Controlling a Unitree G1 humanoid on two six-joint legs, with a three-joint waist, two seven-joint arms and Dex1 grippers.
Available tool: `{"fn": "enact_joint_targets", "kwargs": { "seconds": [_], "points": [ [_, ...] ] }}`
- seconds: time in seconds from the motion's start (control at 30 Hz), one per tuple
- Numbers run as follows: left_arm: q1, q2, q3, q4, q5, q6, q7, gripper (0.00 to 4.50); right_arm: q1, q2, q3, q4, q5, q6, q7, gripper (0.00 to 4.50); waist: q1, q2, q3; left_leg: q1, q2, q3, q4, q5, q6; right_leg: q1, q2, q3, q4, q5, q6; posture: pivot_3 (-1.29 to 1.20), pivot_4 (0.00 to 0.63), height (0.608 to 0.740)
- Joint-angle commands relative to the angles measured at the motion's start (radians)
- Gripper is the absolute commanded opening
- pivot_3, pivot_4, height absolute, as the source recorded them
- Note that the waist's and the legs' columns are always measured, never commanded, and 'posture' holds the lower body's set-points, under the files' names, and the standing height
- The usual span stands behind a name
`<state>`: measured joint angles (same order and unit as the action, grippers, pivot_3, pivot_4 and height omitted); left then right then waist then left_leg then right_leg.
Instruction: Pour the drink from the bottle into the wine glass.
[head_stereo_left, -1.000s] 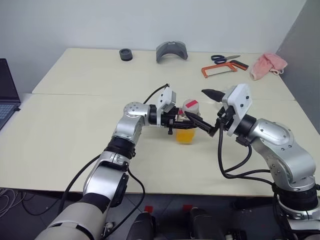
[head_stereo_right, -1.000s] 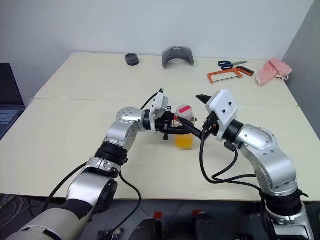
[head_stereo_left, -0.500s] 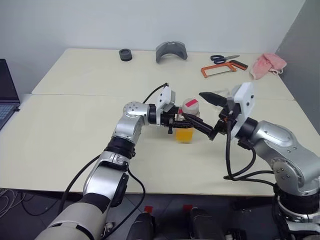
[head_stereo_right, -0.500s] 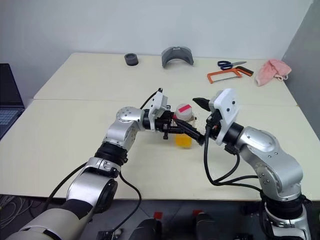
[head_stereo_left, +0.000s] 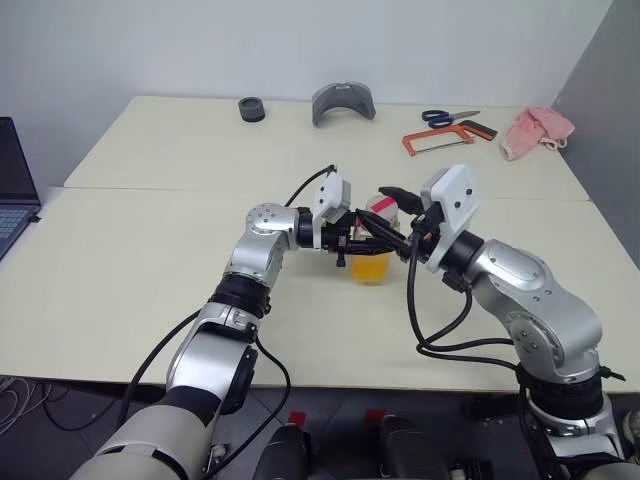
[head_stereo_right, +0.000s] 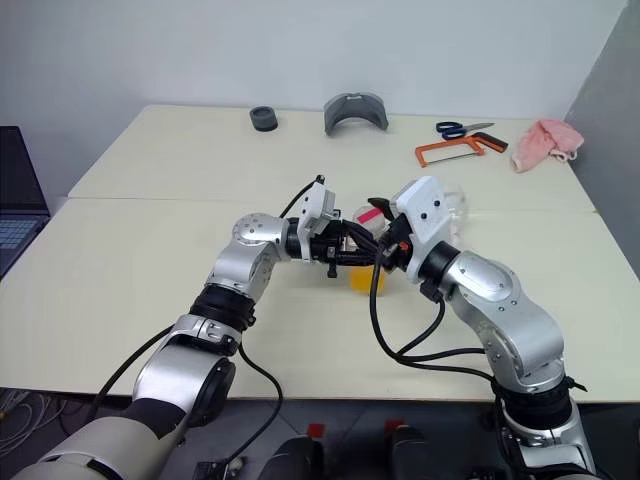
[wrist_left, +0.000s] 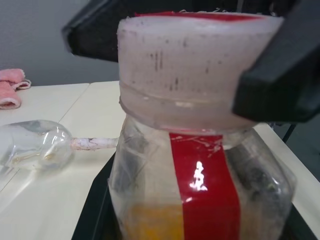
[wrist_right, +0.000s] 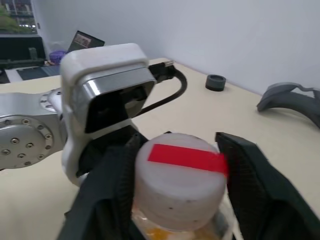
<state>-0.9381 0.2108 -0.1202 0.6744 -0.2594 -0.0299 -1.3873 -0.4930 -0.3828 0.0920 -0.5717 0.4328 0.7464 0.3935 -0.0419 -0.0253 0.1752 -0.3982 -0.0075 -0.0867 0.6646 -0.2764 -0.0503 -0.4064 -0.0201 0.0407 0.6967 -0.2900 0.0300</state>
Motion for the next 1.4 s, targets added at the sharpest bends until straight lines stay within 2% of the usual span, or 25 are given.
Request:
{"fn": "enact_joint_targets", "kwargs": {
  "seconds": [0.03, 0.13, 0.27, 0.4, 0.47, 0.57, 0.7, 0.87, 1.03, 1.4],
  "points": [
    [-0.008, 0.0, 0.005, -0.023, -0.01, -0.005, -0.011, 1.66, -0.004, -0.019, -0.012, -0.017, 0.022, -0.049, 0.065, 1.9, 0.0, 0.0, 0.0, 0.0, 0.0, 0.0, 0.0, 0.0, 0.0, 0.0, 0.0, 0.0, 0.0, 0.0, 0.0, 0.0, 0.15, 0.74],
    [-0.013, 0.005, 0.002, -0.024, -0.012, 0.003, -0.032, 1.65, -0.024, -0.081, 0.006, 0.058, 0.035, -0.166, 0.253, 1.9, 0.0, 0.0, 0.0, 0.0, -0.001, 0.001, 0.0, 0.0, 0.0, 0.0, 0.0, 0.0, 0.0, 0.0, 0.0, 0.0, 0.15, 0.74],
    [-0.019, 0.017, -0.005, -0.029, -0.013, 0.012, -0.073, 1.65, -0.121, -0.179, 0.041, 0.24, -0.017, -0.342, 0.485, 1.9, -0.006, 0.0, 0.0, 0.001, -0.001, 0.003, 0.0, 0.0, 0.0, 0.0, 0.001, 0.0, 0.0, 0.0, 0.0, 0.0, 0.15, 0.74],
    [-0.02, 0.029, -0.009, -0.031, -0.009, 0.016, -0.094, 1.65, -0.243, -0.227, 0.052, 0.392, 0.032, -0.299, 0.65, 1.9, -0.014, 0.001, 0.001, 0.001, -0.001, 0.003, 0.0, 0.0, 0.0, 0.0, 0.002, 0.0, 0.0, 0.0, 0.0, 0.0, 0.15, 0.74],
    [-0.018, 0.029, -0.006, -0.035, -0.009, 0.017, -0.087, 1.65, -0.249, -0.231, 0.041, 0.41, 0.033, -0.277, 0.643, 1.9, -0.014, 0.001, 0.001, 0.001, 0.0, 0.002, 0.0, 0.0, 0.0, 0.0, 0.002, 0.0, 0.0, 0.0, 0.0, 0.0, 0.15, 0.74],
    [-0.01, 0.028, -0.002, -0.048, -0.013, 0.024, -0.078, 1.65, -0.236, -0.198, -0.003, 0.411, 0.018, -0.295, 0.565, 2.91, -0.013, 0.001, 0.001, 0.0, 0.001, 0.001, 0.0, 0.0, 0.0, 0.0, 0.0, 0.0, 0.0, 0.0, 0.0, 0.0, 0.15, 0.74],
    [0.006, 0.028, 0.001, -0.069, -0.016, 0.036, -0.063, 1.64, -0.155, -0.173, -0.067, 0.272, 0.045, -0.241, 0.44, 4.34, -0.011, 0.001, 0.001, 0.0, 0.001, 0.0, 0.0, 0.0, 0.0, 0.0, -0.002, 0.0, 0.0, 0.0, 0.0, 0.0, 0.15, 0.74],
    [0.013, 0.028, 0.003, -0.08, -0.017, 0.044, -0.054, 1.64, -0.065, -0.141, -0.054, 0.127, 0.025, -0.182, 0.317, 4.35, -0.009, 0.001, 0.001, -0.001, 0.001, -0.004, 0.0, 0.0, 0.0, 0.0, -0.002, 0.0, 0.0, 0.0, 0.0, 0.0, 0.15, 0.74],
    [0.01, 0.023, 0.002, -0.075, -0.016, 0.042, -0.052, 1.64, -0.046, -0.11, -0.039, 0.111, -0.023, -0.179, 0.232, 4.35, -0.009, 0.001, 0.001, 0.0, 0.0, -0.004, 0.0, 0.0, 0.0, 0.0, -0.001, 0.0, 0.0, 0.0, 0.0, 0.0, 0.15, 0.74],
    [0.004, 0.022, 0.001, -0.06, -0.013, 0.031, -0.052, 1.64, 0.001, -0.139, -0.102, 0.092, -0.007, -0.159, 0.207, 4.35, -0.009, 0.001, 0.001, 0.0, 0.0, -0.004, 0.0, 0.0, 0.0, 0.0, -0.001, 0.0, 0.0, 0.0, 0.0, 0.0, 0.15, 0.74]
  ]
}}
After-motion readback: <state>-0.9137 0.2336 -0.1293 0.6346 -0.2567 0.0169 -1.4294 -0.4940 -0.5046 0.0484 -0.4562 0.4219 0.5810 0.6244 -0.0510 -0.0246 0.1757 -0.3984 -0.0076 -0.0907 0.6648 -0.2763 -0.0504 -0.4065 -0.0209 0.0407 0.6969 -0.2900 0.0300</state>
